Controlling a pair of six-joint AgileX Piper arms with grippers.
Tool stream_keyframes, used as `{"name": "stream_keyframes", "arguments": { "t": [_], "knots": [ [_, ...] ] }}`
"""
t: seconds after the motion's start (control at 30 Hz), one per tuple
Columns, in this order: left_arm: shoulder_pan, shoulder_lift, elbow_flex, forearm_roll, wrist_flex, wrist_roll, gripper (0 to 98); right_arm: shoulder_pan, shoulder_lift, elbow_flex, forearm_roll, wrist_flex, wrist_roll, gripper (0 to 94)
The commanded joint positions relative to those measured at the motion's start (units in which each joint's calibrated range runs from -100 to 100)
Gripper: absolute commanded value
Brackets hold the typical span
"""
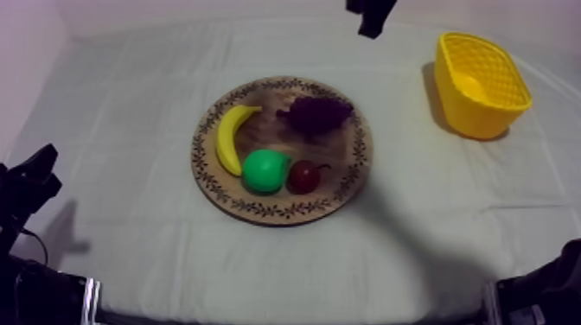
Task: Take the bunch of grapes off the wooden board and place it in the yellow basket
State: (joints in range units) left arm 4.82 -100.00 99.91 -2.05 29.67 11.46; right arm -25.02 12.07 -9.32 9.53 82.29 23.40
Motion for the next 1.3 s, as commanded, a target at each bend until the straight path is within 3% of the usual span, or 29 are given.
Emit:
{"name": "stream_keyframes", "arguments": {
  "t": [0.0,0.67,0.83,1.1,1.27],
  "knots": [
    [0.00,0.00,-0.02,-0.02,0.00,-0.01,0.1,-0.03,2.86,-1.77,-0.21,1.17,0.50,0.6],
    [0.00,0.00,-0.02,-0.02,0.00,-0.01,0.1,-0.07,14.77,-10.36,-4.45,12.69,3.83,3.0],
    [0.00,0.00,-0.02,-0.02,0.00,-0.01,0.1,-0.21,15.36,-11.42,-5.18,14.00,3.55,14.2],
    [0.00,0.00,-0.02,-0.02,0.00,-0.01,0.1,-0.30,15.63,-12.01,-6.16,14.45,3.56,47.4],
    [0.00,0.00,-0.02,-0.02,0.00,-0.01,0.1,-0.20,16.22,-12.40,-6.84,14.42,4.27,58.2]
  ]
}}
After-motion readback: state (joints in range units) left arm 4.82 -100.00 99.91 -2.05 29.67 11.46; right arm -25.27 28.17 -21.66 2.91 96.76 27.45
